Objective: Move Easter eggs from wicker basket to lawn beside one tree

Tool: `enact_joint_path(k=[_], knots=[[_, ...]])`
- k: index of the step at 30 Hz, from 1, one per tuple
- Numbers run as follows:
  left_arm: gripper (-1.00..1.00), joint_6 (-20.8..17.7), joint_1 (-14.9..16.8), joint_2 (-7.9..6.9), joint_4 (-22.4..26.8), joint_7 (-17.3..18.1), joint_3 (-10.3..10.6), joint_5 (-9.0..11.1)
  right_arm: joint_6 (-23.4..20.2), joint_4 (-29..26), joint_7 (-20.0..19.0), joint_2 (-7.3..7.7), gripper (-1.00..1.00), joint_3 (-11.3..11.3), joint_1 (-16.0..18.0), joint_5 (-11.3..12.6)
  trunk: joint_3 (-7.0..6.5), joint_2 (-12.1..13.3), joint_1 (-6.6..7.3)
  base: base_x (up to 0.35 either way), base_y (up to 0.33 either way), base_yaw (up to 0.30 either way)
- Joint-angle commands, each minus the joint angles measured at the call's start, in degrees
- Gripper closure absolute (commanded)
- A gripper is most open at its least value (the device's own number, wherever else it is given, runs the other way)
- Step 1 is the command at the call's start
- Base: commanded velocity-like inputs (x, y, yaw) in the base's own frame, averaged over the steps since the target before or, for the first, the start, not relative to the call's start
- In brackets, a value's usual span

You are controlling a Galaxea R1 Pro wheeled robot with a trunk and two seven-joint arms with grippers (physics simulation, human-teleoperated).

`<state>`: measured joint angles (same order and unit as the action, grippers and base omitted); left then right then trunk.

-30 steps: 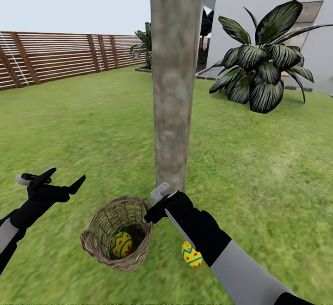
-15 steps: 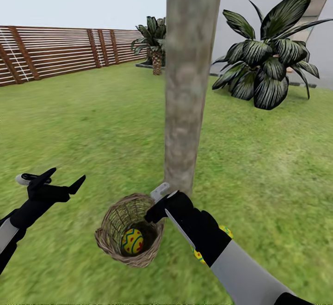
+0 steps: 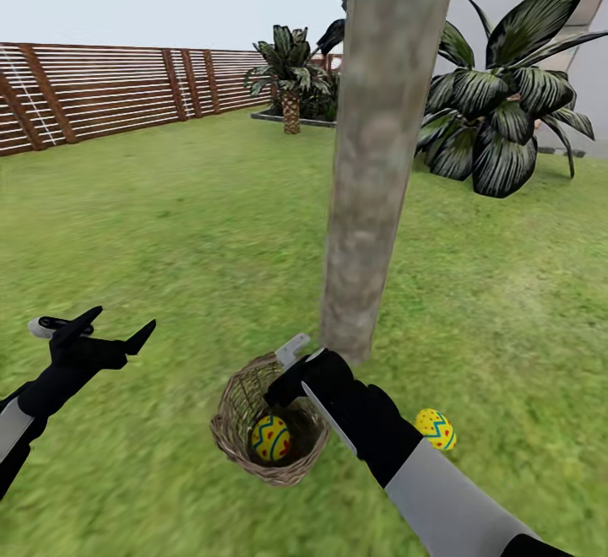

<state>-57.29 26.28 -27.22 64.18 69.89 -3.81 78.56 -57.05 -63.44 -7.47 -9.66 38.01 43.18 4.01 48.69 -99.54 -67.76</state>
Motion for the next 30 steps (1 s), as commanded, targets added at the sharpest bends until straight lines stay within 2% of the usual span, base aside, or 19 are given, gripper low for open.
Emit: enact_joint_path(k=[1,8,11,14,16,21,25,30], knots=[[-1.00,-0.4,0.0,-0.02,0.0,0.1,0.0,0.2,-0.3,0.0,0.2,-0.01,-1.00,0.0,0.1,0.4,0.05,0.0,0.00,0.000,0.302,0.000],[-1.00,-0.4,0.0,-0.09,-0.1,0.1,0.0,0.2,-0.3,1.6,1.0,-0.07,-1.00,0.1,0.1,0.2,0.05,0.0,0.00,0.010,0.302,0.000],[-1.00,-0.4,0.0,-0.05,-0.1,0.1,0.0,0.2,-0.3,3.8,5.9,-0.18,-1.00,0.2,0.1,0.1,0.05,0.0,0.00,0.050,0.210,0.000],[-1.00,-0.4,0.1,-0.03,-0.1,0.1,0.0,0.2,0.3,6.6,12.7,-0.32,-1.00,0.2,0.0,0.4,0.05,0.0,0.00,0.013,0.052,0.000],[-1.00,-0.3,0.1,-0.03,-0.1,0.1,0.0,0.2,0.7,7.3,14.2,-0.33,-1.00,0.2,0.1,0.3,0.05,0.0,0.00,0.003,0.012,0.000],[-1.00,-0.3,0.0,-0.02,-0.1,0.1,0.0,0.1,1.0,7.5,14.3,-0.34,-1.00,0.1,0.1,0.4,0.01,0.0,0.00,0.001,0.002,-0.016],[-1.00,-0.4,0.0,-0.02,-0.1,0.1,0.0,0.2,1.0,7.5,14.2,-0.34,-1.00,0.1,0.1,0.4,-0.21,0.0,0.00,0.011,0.009,-0.179],[-1.00,-0.4,0.0,-0.02,-0.1,0.1,0.0,0.2,1.0,7.5,14.1,-0.34,-1.00,0.1,0.1,0.5,-0.54,0.0,0.00,0.208,0.181,-0.215]])
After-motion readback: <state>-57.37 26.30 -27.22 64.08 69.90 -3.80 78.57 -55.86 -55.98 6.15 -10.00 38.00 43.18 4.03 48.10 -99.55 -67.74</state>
